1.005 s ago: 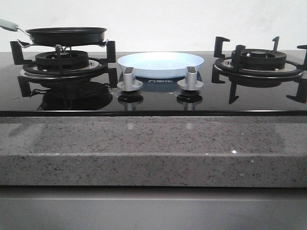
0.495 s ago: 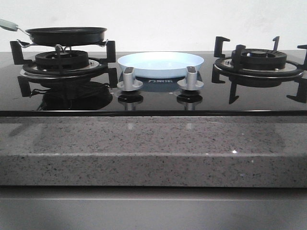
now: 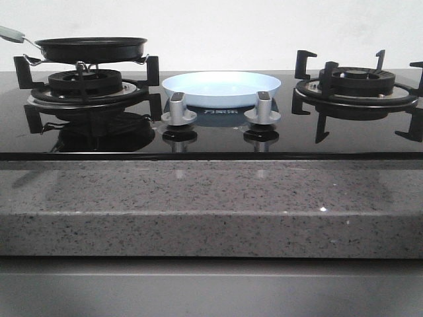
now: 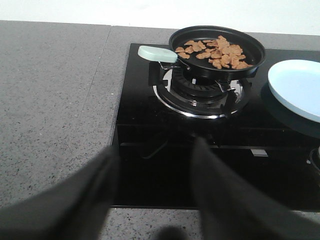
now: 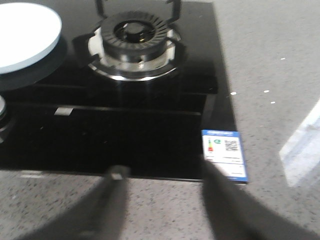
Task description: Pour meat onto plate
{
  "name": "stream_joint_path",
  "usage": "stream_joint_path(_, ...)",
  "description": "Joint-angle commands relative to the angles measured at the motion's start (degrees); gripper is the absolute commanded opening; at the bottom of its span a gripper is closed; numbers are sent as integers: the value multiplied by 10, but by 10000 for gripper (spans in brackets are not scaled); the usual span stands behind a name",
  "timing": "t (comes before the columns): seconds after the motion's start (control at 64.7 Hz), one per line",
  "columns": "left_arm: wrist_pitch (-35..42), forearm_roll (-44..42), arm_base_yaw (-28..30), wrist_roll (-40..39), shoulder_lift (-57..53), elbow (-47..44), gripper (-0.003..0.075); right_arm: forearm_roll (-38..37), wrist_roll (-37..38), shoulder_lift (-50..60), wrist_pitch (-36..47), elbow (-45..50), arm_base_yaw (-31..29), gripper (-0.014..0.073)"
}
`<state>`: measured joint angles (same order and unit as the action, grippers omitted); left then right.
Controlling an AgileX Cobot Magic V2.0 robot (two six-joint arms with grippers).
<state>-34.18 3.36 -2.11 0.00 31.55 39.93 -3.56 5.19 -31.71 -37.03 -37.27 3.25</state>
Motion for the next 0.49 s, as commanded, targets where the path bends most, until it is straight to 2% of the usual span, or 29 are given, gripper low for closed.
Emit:
stream_joint_path(0.0, 39, 9, -19, 0, 6, 18, 535, 2, -6, -12, 31, -17, 16, 541)
stream_joint_path(0.247, 35, 2, -111, 14, 6, 18, 533, 36, -7, -55, -4, -49, 46, 540)
stream_joint_path(0.479, 43, 2, -127, 14, 6, 18, 533, 90, -44, -133, -26, -120, 81, 540)
